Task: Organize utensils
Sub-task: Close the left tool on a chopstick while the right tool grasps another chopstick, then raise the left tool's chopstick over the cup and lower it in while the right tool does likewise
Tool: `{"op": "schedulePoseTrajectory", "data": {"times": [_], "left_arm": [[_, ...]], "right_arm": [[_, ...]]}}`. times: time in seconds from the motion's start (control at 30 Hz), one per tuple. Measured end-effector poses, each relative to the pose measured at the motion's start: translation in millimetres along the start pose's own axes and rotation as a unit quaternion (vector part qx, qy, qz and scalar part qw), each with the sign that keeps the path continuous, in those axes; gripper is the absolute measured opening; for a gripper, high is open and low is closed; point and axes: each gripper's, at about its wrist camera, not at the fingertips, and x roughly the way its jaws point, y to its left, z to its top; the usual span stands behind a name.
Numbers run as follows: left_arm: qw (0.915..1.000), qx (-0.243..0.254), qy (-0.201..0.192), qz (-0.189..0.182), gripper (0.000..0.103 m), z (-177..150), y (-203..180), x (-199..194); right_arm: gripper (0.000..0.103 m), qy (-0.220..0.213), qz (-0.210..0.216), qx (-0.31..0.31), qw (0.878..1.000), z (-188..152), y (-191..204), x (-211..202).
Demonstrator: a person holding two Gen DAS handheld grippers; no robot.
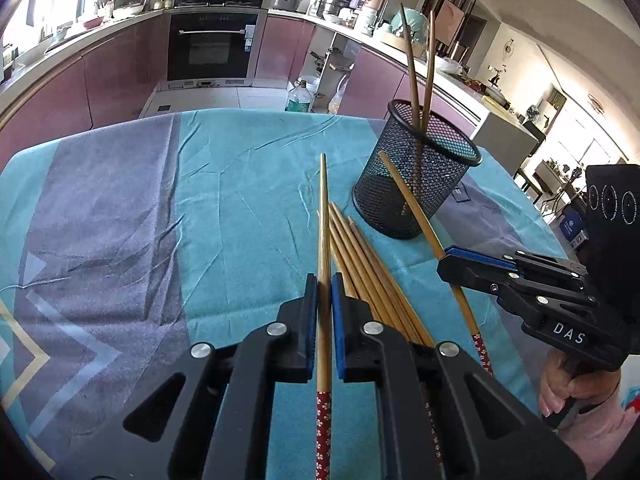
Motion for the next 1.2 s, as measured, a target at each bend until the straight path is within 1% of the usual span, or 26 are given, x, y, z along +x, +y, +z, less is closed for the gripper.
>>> {"op": "schedulePoseTrajectory", "data": {"times": [0.3,0.4,0.57,0.83,0.93,1.2], "left_arm": [[0.9977,0.0,-0.039,-0.056,0.008,17,-5,-36],[0.9963,0.001,-0.053,-0.068,0.008,22,-7,-46],[0.9938,-0.001,-0.065,-0.09,0.007,28,-10,-59],[0.9904,0.0,-0.085,-0.109,0.007,41,-16,-73],[0.9892,0.001,-0.096,-0.111,0.007,47,-19,-78],[0.9849,0.006,-0.123,-0.122,0.007,72,-27,-88]], "right_arm": [[0.005,-0.045,0.014,0.001,0.999,12,0,-26],[0.005,-0.059,0.018,0.003,0.998,15,-1,-35],[0.005,-0.076,0.019,0.001,0.997,20,-1,-44],[0.005,-0.096,0.021,0.0,0.995,30,-6,-57],[0.005,-0.106,0.018,-0.003,0.994,34,-5,-63],[0.005,-0.141,0.005,-0.016,0.99,55,-6,-84]]}}
